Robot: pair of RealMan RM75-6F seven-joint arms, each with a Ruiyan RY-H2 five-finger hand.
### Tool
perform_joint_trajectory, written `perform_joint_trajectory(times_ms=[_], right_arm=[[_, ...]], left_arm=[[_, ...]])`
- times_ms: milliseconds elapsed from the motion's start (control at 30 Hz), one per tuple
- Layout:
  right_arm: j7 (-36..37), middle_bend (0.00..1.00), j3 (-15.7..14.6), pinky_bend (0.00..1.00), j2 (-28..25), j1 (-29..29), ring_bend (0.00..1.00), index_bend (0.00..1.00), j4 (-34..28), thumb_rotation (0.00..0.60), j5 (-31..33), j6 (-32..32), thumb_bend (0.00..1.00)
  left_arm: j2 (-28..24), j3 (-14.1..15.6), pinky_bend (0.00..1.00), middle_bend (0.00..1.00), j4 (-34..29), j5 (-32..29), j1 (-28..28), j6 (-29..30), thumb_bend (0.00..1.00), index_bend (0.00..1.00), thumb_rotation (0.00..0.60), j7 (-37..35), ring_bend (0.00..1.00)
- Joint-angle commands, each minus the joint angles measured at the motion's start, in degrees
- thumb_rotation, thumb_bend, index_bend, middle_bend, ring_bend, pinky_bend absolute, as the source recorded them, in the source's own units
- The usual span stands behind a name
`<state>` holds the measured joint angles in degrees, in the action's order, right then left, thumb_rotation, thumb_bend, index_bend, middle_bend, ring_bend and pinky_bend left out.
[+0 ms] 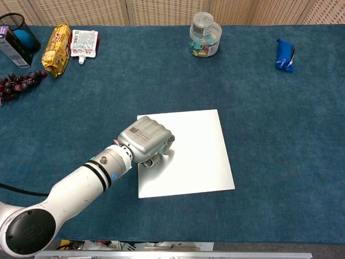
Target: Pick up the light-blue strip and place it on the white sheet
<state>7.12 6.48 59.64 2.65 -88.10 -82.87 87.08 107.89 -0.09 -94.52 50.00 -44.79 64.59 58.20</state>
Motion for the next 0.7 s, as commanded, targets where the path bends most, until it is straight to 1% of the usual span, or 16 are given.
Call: perform_joint_trajectory(times_ms=[33, 200, 700], right_arm=[[0.1, 0.59, 0.0, 0.69, 0.0, 0.0, 0.69, 0.51, 0.0, 0.600, 0.0, -0.1, 0.23], [0.2, 0.59, 0.0, 0.69, 0.0, 0.0, 0.69, 0.51, 0.0, 0.600, -0.1, -0.2, 0.23], [0.1, 0.59, 0.2, 0.69, 0.1, -0.3, 0.69, 0.51, -0.1, 0.600, -0.1, 0.5, 0.23]], left_arm=[[-0.2, -0.2, 1.00, 0.90, -0.2, 0.1, 0.0, 0.2, 0.38, 0.45, 0.600, -0.1, 1.00], [-0.6, -0.5, 1.00, 0.90, -0.2, -0.4, -0.1, 0.5, 0.38, 0.45, 0.599, 0.2, 1.00], [-0.4, 0.0, 1.00, 0.90, 0.2, -0.6, -0.1, 0.9, 0.38, 0.45, 0.600, 0.6, 1.00]])
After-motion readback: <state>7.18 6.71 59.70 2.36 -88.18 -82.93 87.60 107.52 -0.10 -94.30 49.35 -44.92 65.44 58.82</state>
